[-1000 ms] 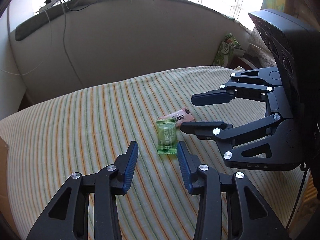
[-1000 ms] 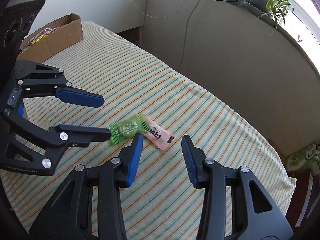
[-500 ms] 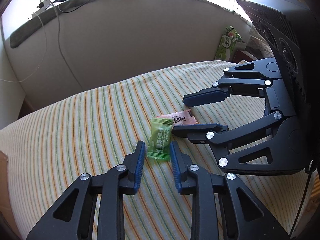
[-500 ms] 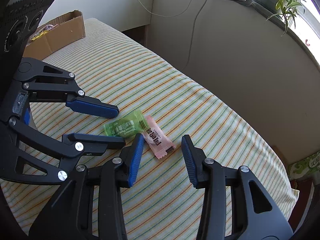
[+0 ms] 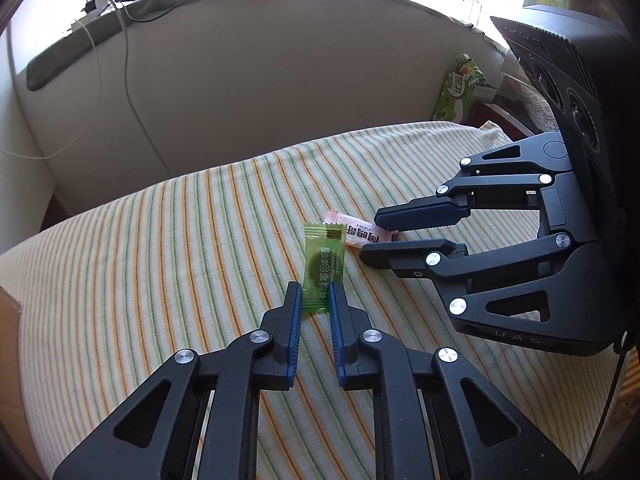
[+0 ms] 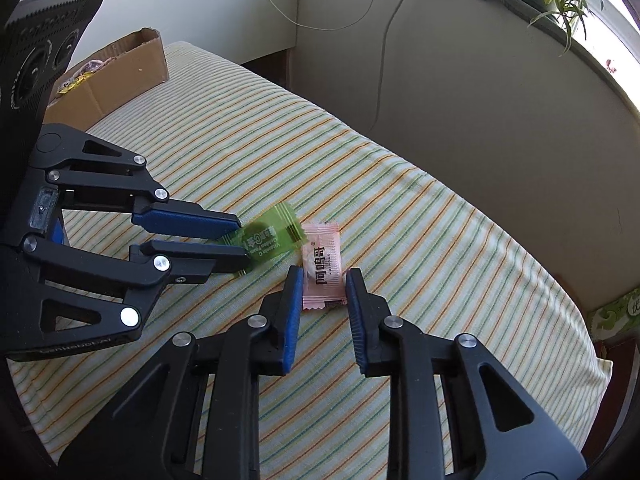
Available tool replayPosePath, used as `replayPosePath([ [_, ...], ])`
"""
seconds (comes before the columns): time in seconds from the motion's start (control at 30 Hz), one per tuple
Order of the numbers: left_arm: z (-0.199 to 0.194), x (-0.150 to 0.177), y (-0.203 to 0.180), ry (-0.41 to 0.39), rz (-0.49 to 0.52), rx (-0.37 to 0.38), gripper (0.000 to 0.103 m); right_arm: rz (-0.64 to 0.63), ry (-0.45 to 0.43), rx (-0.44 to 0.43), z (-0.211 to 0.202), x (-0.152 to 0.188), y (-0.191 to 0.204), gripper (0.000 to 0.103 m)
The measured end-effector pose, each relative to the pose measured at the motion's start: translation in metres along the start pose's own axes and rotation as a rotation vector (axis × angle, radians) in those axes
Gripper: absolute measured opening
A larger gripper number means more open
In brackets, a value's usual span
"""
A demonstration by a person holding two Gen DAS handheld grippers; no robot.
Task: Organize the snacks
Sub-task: 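Grasp the green candy with the left tool while the right tool grasps the pink candy, then carry the green candy into the box with the left tool while the right tool carries the pink candy there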
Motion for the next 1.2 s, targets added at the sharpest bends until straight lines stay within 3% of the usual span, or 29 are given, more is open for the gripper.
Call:
replayPosePath([
  [0.1,0.0,-0.001,0.0,0.003,0.001,0.0,0.015,0.009,0.007,0.025,-0.003,0.003,0.001,0.023],
  [0.2,0.003,-0.006,0.002,0.001,-0.016,-0.016,0.036,0.056,0.011,0.033,-0.005,0.006,-0.003,0.023],
  [0.23,0.004,-0.007,0.003,0.002,-0.022,-0.025,0.048,0.076,0.011,0.034,-0.006,0.008,-0.006,0.023],
  [0.27,0.005,-0.008,0.003,0.001,-0.022,-0.03,0.049,0.101,0.011,0.036,-0.007,0.01,-0.009,0.023],
  [0.37,0.011,-0.013,-0.001,0.01,-0.013,-0.05,0.047,0.173,0.004,0.03,-0.009,0.017,-0.016,0.023],
  [0.47,0.012,-0.014,-0.001,0.009,-0.011,-0.066,0.028,0.21,-0.004,0.04,-0.012,0.022,-0.017,0.023],
  [0.53,0.012,-0.014,-0.002,0.006,-0.009,-0.078,0.022,0.224,-0.008,0.054,-0.014,0.024,-0.015,0.023],
  [0.8,-0.006,0.004,-0.002,-0.001,-0.057,-0.055,0.021,0.34,-0.032,0.051,-0.023,0.033,-0.014,0.023],
  [1.2,-0.101,0.046,0.01,-0.144,-0.121,-0.073,0.021,0.336,-0.126,0.06,-0.084,0.035,0.045,0.022],
])
Point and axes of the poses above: each gripper's, at about its wrist camera, not at the fingertips, and z roughly the way its jaws point, y to its left, x to its underside, the point moved 5 cm from there along z, roughly the way its jaws point, and after that the axes turned 3 degrees about y, right-handed, at the moved point
